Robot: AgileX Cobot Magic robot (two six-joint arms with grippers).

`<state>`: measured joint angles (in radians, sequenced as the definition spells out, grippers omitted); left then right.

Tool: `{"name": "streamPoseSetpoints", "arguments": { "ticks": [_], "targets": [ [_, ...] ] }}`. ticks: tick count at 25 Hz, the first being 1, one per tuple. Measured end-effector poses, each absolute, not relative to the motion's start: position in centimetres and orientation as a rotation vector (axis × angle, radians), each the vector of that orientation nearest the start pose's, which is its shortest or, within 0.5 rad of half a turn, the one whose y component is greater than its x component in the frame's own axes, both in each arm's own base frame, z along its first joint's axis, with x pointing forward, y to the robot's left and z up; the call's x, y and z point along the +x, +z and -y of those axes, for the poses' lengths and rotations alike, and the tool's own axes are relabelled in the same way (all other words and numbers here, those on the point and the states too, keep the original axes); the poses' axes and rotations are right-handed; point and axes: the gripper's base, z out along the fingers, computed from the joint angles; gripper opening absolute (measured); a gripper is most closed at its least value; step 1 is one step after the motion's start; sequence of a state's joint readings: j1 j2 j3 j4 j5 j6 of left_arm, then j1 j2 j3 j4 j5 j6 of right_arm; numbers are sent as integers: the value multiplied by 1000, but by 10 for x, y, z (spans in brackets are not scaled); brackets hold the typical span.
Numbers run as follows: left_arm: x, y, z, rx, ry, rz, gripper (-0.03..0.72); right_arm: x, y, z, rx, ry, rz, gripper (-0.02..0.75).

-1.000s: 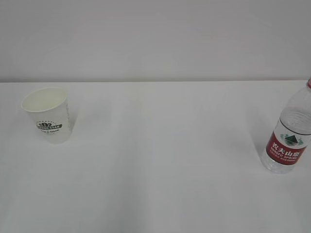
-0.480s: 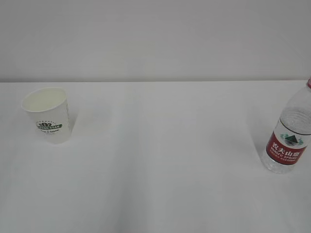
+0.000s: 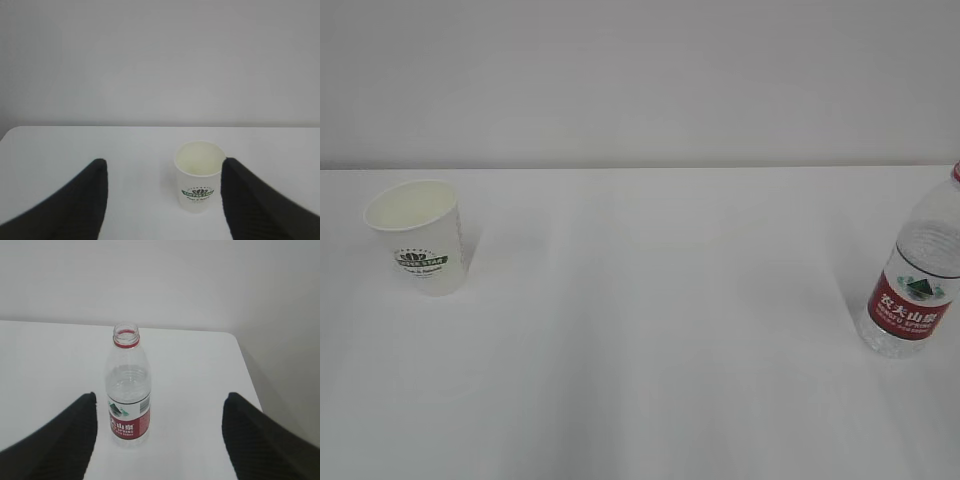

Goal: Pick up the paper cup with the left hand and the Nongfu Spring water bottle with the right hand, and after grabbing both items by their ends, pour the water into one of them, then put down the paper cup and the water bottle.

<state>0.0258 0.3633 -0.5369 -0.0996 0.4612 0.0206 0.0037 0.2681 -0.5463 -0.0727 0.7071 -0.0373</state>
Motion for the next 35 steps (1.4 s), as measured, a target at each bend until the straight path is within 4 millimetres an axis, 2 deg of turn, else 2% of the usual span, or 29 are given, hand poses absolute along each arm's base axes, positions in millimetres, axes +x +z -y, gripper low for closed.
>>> {"name": "streamPoseSetpoints", "arguments": {
  "ticks": [9,17,21,26,35],
  "targets": [
    [103,325,0,-54,-48,-1789,510,82,320,2,-66,-86,-1871,587],
    [128,320,-1,-57,-37,-1819,510,109,302,-1,-34,-18,-1858,587],
    [139,310,-2,-51,-21,-1830,508,116,295,-1,-32,-16,-1841,587],
    [149,288,-3,-56,-14,-1833,506,121,289,-1,-29,-16,-1802,587],
    [166,277,-4,-86,-28,-1860,504,135,280,0,0,6,-1753,587]
  ]
}}
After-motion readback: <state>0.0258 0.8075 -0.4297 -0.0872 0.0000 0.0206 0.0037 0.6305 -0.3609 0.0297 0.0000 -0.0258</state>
